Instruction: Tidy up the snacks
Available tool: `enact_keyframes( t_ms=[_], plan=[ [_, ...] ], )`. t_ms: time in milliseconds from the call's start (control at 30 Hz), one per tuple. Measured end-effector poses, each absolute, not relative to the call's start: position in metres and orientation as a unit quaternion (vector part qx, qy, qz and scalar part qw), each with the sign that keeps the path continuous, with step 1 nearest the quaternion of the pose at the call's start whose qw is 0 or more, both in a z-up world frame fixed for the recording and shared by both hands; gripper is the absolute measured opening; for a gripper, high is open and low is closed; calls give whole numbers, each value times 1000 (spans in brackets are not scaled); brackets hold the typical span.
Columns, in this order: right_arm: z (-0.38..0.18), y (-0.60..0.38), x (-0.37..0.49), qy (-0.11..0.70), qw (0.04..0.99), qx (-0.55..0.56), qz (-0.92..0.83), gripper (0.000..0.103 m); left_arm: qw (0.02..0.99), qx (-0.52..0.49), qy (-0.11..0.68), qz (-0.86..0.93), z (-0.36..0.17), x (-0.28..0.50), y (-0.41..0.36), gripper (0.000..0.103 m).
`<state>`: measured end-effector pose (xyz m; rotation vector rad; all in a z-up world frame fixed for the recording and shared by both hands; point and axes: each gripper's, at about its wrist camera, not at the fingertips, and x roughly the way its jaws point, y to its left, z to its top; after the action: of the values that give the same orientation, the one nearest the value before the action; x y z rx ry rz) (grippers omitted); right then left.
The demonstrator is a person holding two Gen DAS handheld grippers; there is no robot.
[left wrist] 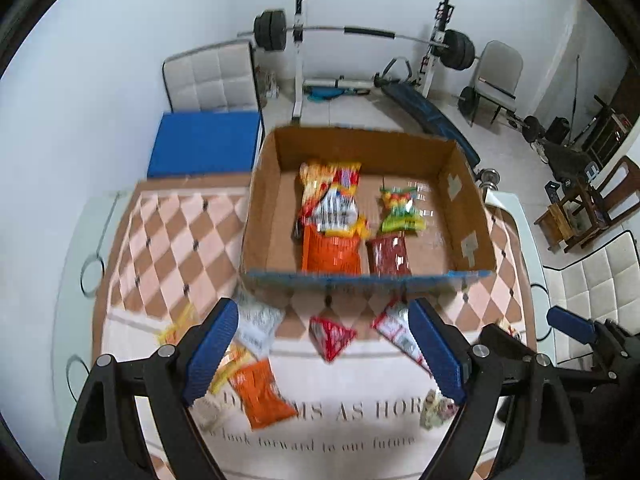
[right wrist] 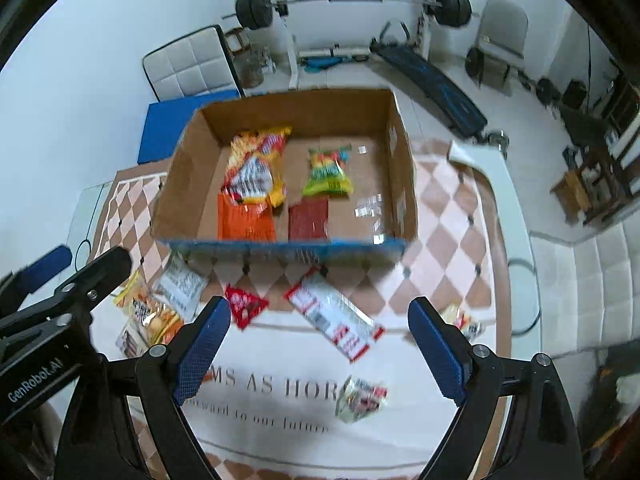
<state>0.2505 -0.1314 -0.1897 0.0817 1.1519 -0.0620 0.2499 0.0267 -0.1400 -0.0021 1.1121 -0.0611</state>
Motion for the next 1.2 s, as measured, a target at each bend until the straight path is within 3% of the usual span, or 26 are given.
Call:
enact_keyframes(
  t_ms=[433,533,733,1200],
  plan=[
    [-366,-207,201,705,673,199,-98,92,735,-81,671,54,-279,198,89,87],
    [-397,-213,196,714,655,217,-117,84,716,-96,689,64,-298,195,98,87],
    [-427,-216,191,719,640,234,-136,49,699,-127,699,82,-320,200,120,87],
    [-427,-208,191,722,643,220,-132,43,657,-143,734,92,-383,237,132,87]
  ],
)
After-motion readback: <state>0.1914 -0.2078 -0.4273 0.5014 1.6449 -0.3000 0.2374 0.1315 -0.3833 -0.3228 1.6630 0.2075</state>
